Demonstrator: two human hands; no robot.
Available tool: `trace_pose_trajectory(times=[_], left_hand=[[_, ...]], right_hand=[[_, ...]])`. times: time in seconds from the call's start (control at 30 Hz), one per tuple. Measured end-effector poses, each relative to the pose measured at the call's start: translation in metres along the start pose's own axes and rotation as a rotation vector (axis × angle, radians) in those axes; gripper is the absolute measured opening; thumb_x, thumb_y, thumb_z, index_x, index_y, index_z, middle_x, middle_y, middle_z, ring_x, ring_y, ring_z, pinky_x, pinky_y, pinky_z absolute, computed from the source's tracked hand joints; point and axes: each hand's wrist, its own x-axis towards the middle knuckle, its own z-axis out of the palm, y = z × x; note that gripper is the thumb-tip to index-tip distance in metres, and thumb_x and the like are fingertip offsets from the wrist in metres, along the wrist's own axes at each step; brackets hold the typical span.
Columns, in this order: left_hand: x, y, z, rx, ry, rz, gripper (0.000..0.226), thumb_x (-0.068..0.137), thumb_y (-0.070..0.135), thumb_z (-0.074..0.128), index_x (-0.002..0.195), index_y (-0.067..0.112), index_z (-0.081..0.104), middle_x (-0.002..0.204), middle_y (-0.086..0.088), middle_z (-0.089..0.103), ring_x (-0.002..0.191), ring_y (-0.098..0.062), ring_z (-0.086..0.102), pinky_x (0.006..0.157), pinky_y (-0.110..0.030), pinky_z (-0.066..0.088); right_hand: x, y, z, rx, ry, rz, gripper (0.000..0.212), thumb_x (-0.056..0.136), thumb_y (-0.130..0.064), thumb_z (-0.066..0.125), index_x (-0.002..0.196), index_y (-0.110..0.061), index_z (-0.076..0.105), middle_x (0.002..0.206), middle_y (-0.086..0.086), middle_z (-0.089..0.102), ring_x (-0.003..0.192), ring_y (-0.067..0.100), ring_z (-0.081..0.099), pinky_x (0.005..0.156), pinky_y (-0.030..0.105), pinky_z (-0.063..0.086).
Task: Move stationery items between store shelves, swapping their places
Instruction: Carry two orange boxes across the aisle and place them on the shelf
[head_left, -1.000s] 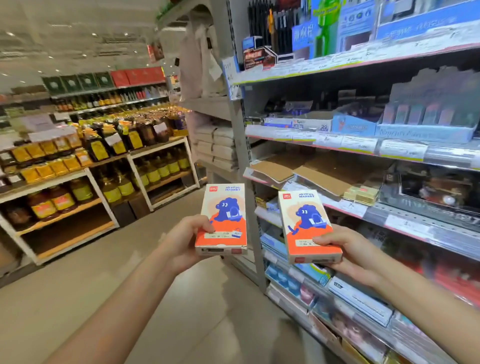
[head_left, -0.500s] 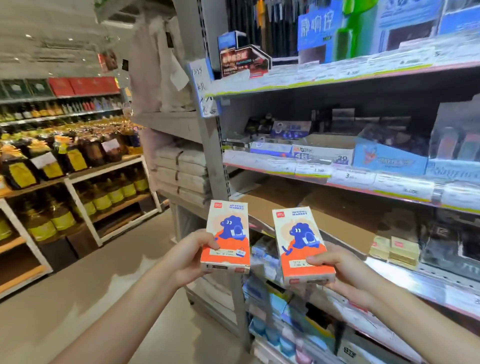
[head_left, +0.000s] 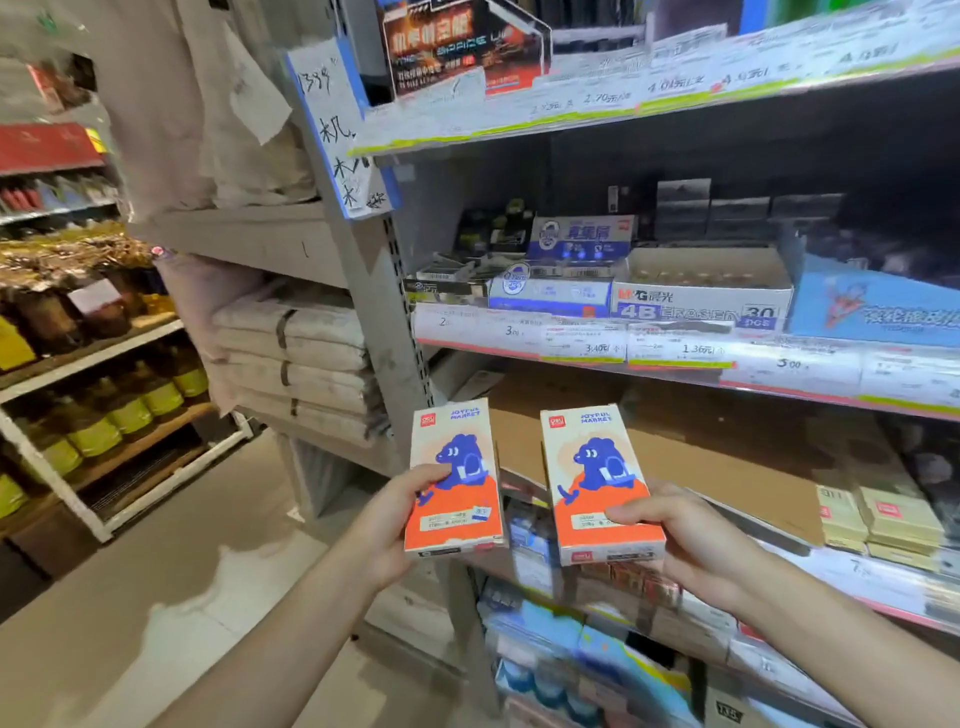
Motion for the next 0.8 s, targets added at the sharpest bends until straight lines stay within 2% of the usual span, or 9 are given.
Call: trace_pose_trajectory(times=[0.1, 0.3, 0.4, 0.47, 0.57, 0.67, 0.8], left_hand=[[0.02, 0.015, -0.013, -0.042, -0.068, -0.002, 0.042, 0.072, 0.027, 0.065, 0.11, 0.01, 0.058, 0.083, -0.012, 0.075, 0.064, -0.022, 0.072, 0.058, -0.033, 0.059], [0.05, 0.04, -0.028, -0.014, -0.229, -0.111, 0.042, 0.071, 0.028, 0.064, 0.108, 0.01, 0.06, 0.087, -0.014, 0.076, 0.069, -0.026, 0.073, 0.059, -0.038, 0.06], [0.062, 0.05, -0.035, 0.005, -0.285, -0.144, 0.035, 0.073, 0.028, 0.062, 0.104, 0.01, 0.06, 0.081, -0.014, 0.076, 0.064, -0.025, 0.073, 0.054, -0.037, 0.059], [0.069, 0.055, -0.041, 0.001, -0.304, -0.16, 0.033, 0.077, 0.028, 0.06, 0.105, 0.011, 0.06, 0.084, -0.015, 0.076, 0.066, -0.026, 0.073, 0.056, -0.038, 0.059], [0.08, 0.06, -0.051, 0.009, -0.336, -0.174, 0.049, 0.07, 0.029, 0.065, 0.114, 0.011, 0.058, 0.093, -0.016, 0.075, 0.073, -0.027, 0.073, 0.062, -0.04, 0.06], [0.088, 0.062, -0.056, 0.022, -0.308, -0.174, 0.058, 0.065, 0.029, 0.068, 0.12, 0.012, 0.056, 0.096, -0.016, 0.074, 0.074, -0.028, 0.073, 0.064, -0.041, 0.06], [0.095, 0.068, -0.062, 0.011, -0.275, -0.152, 0.055, 0.066, 0.027, 0.068, 0.117, 0.012, 0.056, 0.091, -0.014, 0.074, 0.07, -0.027, 0.073, 0.061, -0.04, 0.06]], right_hand=[[0.018, 0.001, 0.016, -0.008, 0.084, -0.025, 0.047, 0.079, 0.006, 0.056, 0.125, -0.001, 0.05, 0.111, 0.019, 0.07, 0.081, 0.024, 0.072, 0.073, 0.031, 0.057], [0.058, 0.008, 0.071, -0.057, 0.175, -0.079, 0.07, 0.062, -0.004, 0.069, 0.127, -0.005, 0.044, 0.11, 0.018, 0.07, 0.094, 0.035, 0.068, 0.079, 0.04, 0.057], [0.076, 0.011, 0.095, 0.015, 0.202, -0.13, 0.048, 0.079, 0.001, 0.062, 0.124, -0.007, 0.046, 0.109, 0.017, 0.071, 0.093, 0.034, 0.069, 0.085, 0.044, 0.054], [0.087, 0.014, 0.107, 0.037, 0.2, -0.159, 0.032, 0.085, -0.001, 0.056, 0.114, -0.012, 0.052, 0.1, 0.01, 0.075, 0.082, 0.025, 0.072, 0.084, 0.041, 0.054], [0.1, 0.019, 0.118, 0.011, 0.176, -0.166, 0.033, 0.086, -0.011, 0.059, 0.117, -0.015, 0.05, 0.098, 0.004, 0.075, 0.08, 0.018, 0.072, 0.083, 0.037, 0.055], [0.108, 0.021, 0.119, -0.008, 0.162, -0.149, 0.023, 0.093, -0.013, 0.049, 0.114, -0.022, 0.048, 0.086, -0.004, 0.076, 0.074, 0.011, 0.072, 0.071, 0.026, 0.059], [0.113, 0.014, 0.11, -0.274, 0.14, -0.135, 0.023, 0.098, -0.028, 0.039, 0.118, -0.026, 0.049, 0.092, -0.012, 0.07, 0.079, 0.001, 0.067, 0.068, 0.014, 0.049]])
